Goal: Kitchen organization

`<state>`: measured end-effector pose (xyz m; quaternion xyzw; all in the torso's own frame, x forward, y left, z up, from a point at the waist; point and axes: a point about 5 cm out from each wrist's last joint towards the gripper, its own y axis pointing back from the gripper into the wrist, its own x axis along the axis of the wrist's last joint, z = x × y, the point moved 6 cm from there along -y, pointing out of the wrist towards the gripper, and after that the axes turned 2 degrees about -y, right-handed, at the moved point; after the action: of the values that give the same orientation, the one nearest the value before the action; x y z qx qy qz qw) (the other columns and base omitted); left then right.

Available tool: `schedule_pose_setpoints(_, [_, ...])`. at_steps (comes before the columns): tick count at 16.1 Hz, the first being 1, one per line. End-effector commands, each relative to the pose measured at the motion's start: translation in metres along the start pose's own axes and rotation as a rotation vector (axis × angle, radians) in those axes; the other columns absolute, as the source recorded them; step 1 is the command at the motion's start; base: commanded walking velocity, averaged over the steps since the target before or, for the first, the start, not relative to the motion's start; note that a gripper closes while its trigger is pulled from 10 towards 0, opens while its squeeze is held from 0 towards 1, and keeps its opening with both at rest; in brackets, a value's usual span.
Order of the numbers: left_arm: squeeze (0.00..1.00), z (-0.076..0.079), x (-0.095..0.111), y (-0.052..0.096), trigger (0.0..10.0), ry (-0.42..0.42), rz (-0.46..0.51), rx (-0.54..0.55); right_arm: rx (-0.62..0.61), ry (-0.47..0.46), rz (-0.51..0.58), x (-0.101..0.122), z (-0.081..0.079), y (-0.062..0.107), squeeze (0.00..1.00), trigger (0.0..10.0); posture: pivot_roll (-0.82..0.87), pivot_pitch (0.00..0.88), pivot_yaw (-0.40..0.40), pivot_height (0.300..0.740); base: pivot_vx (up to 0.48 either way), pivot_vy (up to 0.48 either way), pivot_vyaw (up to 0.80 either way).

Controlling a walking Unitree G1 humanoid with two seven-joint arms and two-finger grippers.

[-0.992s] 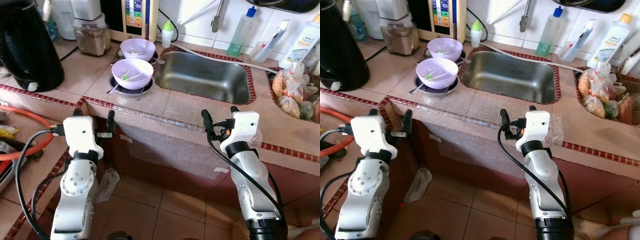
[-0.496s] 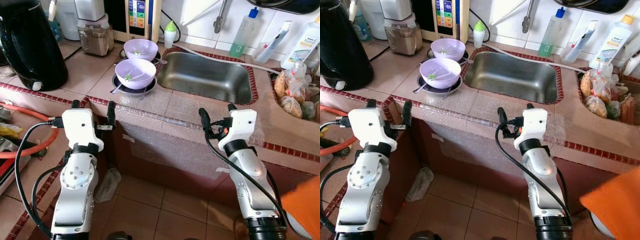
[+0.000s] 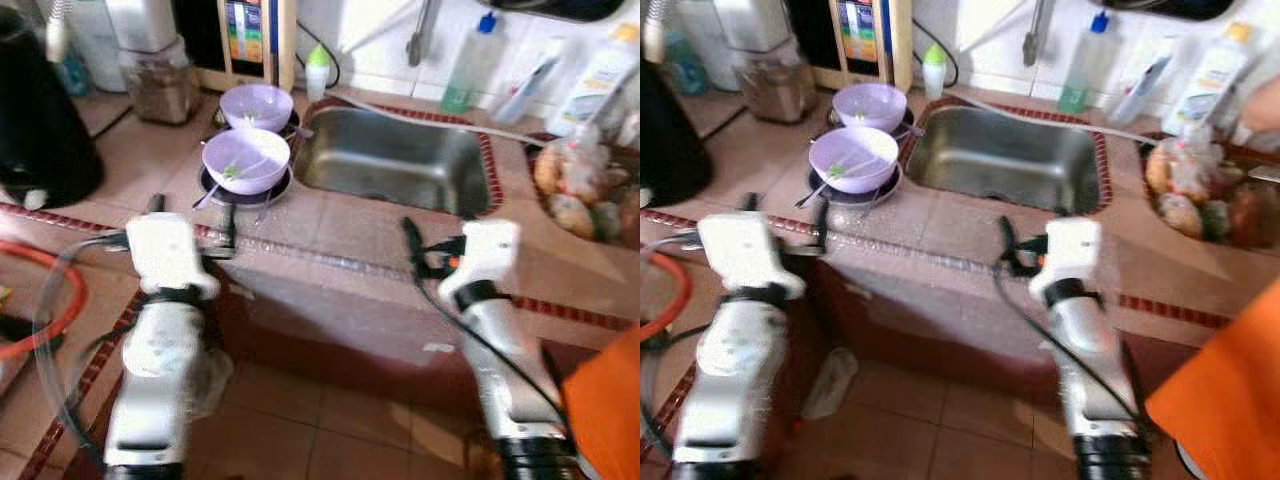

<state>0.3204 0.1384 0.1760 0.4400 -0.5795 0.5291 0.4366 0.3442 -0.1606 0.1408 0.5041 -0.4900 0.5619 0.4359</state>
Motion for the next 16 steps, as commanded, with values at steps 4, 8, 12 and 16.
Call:
schedule_pose_setpoints(4, [0.0,-0.011,0.004,0.001,10.0,-0.029,0.011,0.037,0.02,-0.001,0.062,0.019,-0.009,-0.005,0.0,10.0,0.04,0.041,-0.044,0.74,0.18,0.0,0.0])
schedule_pose_setpoints(8, [0.0,-0.011,0.003,0.006,10.0,-0.034,0.005,0.041,0.031,0.014,0.091,0.028,-0.012,-0.007,0.0,10.0,0.04,0.04,-0.047,0.74,0.0,0.0,0.0])
schedule_pose_setpoints(12, [0.0,-0.009,0.001,0.007,10.0,-0.042,0.002,0.048,0.034,0.012,0.092,0.029,-0.012,-0.009,0.0,10.0,0.05,0.037,-0.052,0.74,0.0,0.0,0.0])
schedule_pose_setpoints(16, [0.0,-0.003,-0.01,0.01,10.0,-0.064,-0.011,0.007,0.05,0.04,0.082,0.026,-0.014,-0.011,0.0,10.0,0.04,0.028,-0.054,0.74,0.0,0.0,0.0])
